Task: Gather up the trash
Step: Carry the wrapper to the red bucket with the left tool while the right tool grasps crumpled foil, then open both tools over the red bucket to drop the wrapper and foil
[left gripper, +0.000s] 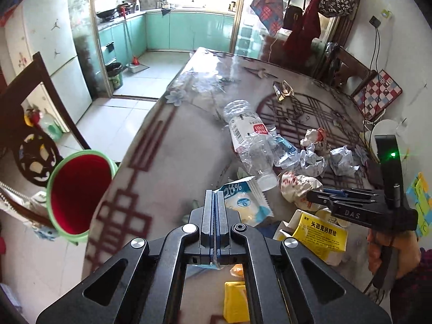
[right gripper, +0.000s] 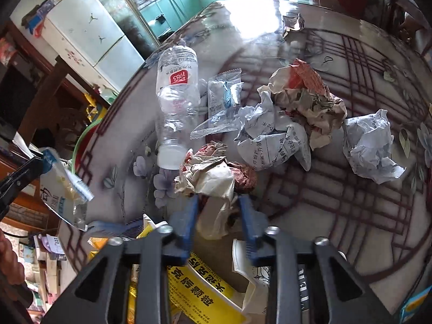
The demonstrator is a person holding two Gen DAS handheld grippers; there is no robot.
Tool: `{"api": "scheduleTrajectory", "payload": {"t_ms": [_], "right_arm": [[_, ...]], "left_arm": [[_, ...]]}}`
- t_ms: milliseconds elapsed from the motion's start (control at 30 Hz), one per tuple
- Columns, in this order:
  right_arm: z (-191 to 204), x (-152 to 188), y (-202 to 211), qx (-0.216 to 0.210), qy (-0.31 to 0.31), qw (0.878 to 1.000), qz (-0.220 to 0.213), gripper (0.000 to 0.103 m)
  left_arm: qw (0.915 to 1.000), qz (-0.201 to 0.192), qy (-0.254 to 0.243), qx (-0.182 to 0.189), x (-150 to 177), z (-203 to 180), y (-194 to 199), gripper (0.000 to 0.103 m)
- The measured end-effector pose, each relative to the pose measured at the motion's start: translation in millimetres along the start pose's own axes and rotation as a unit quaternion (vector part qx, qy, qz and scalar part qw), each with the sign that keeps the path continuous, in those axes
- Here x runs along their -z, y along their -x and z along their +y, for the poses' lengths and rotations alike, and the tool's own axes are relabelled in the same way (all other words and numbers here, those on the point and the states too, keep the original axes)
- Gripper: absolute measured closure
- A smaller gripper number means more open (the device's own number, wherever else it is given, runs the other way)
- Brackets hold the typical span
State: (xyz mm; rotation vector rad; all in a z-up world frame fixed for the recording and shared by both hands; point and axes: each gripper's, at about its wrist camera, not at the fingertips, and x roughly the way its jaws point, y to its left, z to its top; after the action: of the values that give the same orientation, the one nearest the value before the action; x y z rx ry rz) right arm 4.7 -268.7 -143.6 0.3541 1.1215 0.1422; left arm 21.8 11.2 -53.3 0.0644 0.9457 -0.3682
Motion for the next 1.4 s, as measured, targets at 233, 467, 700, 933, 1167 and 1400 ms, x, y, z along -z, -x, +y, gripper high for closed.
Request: {"api": "scheduleTrajectory", "payload": {"t_ms": [233, 467, 700, 933, 1167, 1400], "right_arm": [[16.5, 2.6, 56.3, -0.004, 0.004, 0.998, -0.067, 0.101], [46.7, -1.4, 104.8, -0.018, -0.011, 0.992, -0.128, 0.101], [116.4, -12.9, 103.9, -0.025, -0.007, 0.988, -0.150, 0.101], [196.5, -29.8, 62.4, -0.036, 0.001, 0.990, -0.140, 0.101], [261.5, -41.4, -5.4, -0.061, 0.011, 0.993, -0.102, 0.101], [318.7, -61.0, -75.0, -0.084, 0.051, 0.994, -0.050, 0.101]], "left_arm": [[0.9999, -0.005, 0.010, -0.002, -1.7, 14.3, -0.8, 0.103], [0.9997, -0.014, 0.019, 0.012, -7.3, 44.6, 1.8, 0.103], [0.9989, -0.019, 0.024, 0.034, -17.7, 99.6, 0.1, 0.103], [0.9995, -0.018, 0.016, 0.019, -25.7, 166.1, -3.8, 0.103], [0.9991, -0.001, 0.039, -0.015, -25.2, 239.2, -15.6, 0.103], [0.9974, 0.020, 0.056, -0.039, -25.7, 289.7, -36.1, 0.103]]}}
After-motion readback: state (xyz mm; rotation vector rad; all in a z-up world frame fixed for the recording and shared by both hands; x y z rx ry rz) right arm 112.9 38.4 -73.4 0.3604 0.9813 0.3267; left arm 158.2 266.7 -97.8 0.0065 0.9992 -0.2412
